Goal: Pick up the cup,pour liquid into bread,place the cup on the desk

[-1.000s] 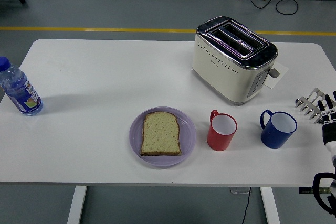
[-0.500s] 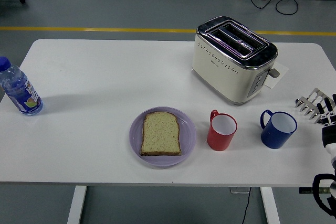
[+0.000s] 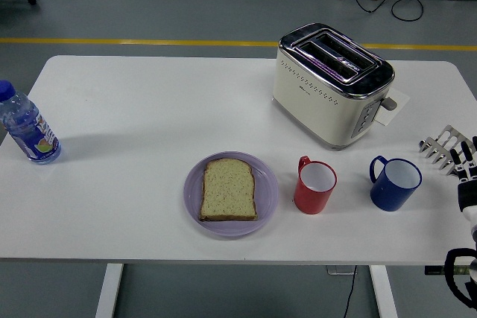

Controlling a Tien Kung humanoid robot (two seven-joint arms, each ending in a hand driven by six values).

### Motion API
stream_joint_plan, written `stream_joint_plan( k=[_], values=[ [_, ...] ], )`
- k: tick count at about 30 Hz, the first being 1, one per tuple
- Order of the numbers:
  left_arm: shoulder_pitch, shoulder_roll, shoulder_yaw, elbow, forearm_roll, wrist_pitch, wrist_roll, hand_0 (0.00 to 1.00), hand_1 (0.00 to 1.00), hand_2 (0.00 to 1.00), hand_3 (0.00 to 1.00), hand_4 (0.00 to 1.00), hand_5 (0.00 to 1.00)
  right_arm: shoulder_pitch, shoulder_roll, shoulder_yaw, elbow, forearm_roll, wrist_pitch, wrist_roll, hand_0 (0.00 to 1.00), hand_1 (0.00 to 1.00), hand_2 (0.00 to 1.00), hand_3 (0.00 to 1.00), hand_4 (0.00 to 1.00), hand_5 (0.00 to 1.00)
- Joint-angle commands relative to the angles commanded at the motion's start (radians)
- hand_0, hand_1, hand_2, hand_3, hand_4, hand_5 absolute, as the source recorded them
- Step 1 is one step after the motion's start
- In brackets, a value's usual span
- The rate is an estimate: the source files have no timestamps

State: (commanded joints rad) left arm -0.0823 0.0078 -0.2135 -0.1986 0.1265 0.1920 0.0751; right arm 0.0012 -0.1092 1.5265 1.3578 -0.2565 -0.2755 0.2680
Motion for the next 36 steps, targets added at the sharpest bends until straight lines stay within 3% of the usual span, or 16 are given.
stream_joint_plan(
  k=[36],
  values=[
    [-0.015, 0.004, -0.023, 0.000, 0.008, 0.000, 0.000, 0.634, 0.641, 0.651, 0.503, 0.240, 0.858, 0.013, 0.007, 0.010, -0.004, 0.022, 0.030, -0.006, 0.675, 0.595, 0.673, 0.638, 0.593, 0.443]
  ],
)
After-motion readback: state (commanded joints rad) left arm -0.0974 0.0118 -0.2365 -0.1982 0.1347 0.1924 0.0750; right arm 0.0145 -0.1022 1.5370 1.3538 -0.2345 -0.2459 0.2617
